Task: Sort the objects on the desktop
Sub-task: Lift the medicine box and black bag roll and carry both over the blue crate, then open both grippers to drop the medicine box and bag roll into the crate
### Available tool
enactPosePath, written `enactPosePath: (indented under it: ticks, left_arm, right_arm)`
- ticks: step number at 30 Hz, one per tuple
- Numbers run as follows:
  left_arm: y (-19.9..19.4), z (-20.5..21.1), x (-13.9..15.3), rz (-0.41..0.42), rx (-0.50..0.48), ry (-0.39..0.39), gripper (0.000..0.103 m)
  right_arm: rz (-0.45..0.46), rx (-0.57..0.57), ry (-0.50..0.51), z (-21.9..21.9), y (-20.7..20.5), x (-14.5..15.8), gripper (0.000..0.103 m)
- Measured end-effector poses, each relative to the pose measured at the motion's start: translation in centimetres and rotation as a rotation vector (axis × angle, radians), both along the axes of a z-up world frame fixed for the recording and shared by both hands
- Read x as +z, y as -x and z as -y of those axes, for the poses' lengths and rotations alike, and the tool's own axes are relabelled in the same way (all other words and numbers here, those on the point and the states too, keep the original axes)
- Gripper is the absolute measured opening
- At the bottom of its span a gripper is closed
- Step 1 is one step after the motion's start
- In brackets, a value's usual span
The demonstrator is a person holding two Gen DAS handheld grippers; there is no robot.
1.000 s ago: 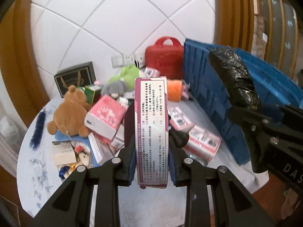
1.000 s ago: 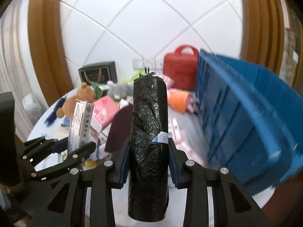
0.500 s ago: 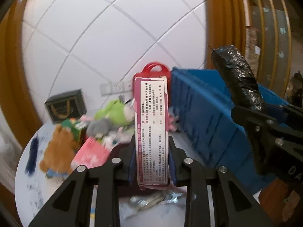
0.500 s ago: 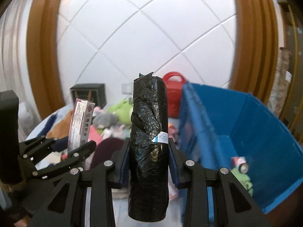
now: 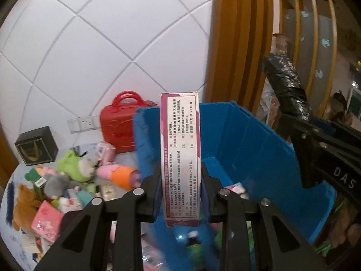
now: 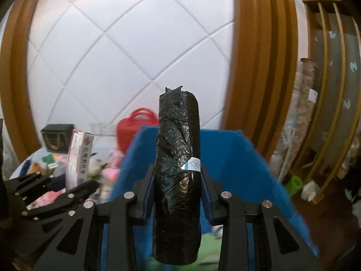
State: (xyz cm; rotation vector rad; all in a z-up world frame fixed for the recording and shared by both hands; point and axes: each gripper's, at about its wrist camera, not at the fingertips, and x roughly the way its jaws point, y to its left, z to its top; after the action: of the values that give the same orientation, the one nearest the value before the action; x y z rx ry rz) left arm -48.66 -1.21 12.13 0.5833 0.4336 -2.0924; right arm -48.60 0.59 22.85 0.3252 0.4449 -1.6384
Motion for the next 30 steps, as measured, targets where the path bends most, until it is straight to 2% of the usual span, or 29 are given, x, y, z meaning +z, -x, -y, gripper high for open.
enactPosePath:
  ticks: [3,6,8,11,13,15,17,19,22,24,26,30]
  left_arm:
    - [5.5,2.3,0.1,0.027,0.020,-0.058,0.028]
    - [10.3,5.0,-1.9,0.097,0.052,-0.131,0.028]
    - [13.0,7.4,-5.1,0.169,0.079,-0.204,0.028]
    - [15.5,9.4,-10.5,0.297,0.096,-0.292,0.028]
    - [16.4,10.2,-14.3,0.377,0.079,-0.397,0.028]
    - [16.8,10.0,-17.3,0.447,0.081,-0.464,0.028]
    - [17.2,9.7,-19.3,0.496,0.075,-0.514,0.028]
    - [17.3,9.4,-20.9,0.527,0.081,-0.556,0.028]
    - [17.5,9.1,-21.2,0.560,0.087,-0.539,0.028]
    - [17.4,9.0,-21.2,0.546,0.088,-0.548,0.028]
    - [17.5,9.0,-21.0,0.533,0.087,-0.557,0.030]
    - [17.7,9.4,-20.7,0.534,0.098,-0.543,0.068]
  right_arm:
    - [0.010,-0.001,-0.029,3.0,5.2,0.9,0.035]
    - [-0.048,-0.019,-0.099,6.9,9.1,0.0,0.035]
    - [-0.065,-0.013,-0.181,9.9,11.0,-2.3,0.035]
    - [-0.013,0.002,-0.341,14.1,13.2,-8.5,0.035]
    - [0.052,0.001,-0.475,16.3,14.6,-14.0,0.035]
    - [0.093,-0.004,-0.623,17.7,15.5,-19.2,0.035]
    - [0.089,-0.002,-0.727,18.1,15.8,-21.8,0.035]
    - [0.046,0.000,-0.777,17.7,15.6,-23.4,0.035]
    - [0.023,-0.003,-0.836,17.4,15.6,-24.9,0.035]
    - [-0.012,-0.012,-0.837,17.3,15.7,-25.0,0.035]
    - [-0.009,-0.020,-0.826,17.4,15.9,-24.7,0.035]
    - [-0.005,-0.034,-0.813,17.9,16.7,-23.9,0.035]
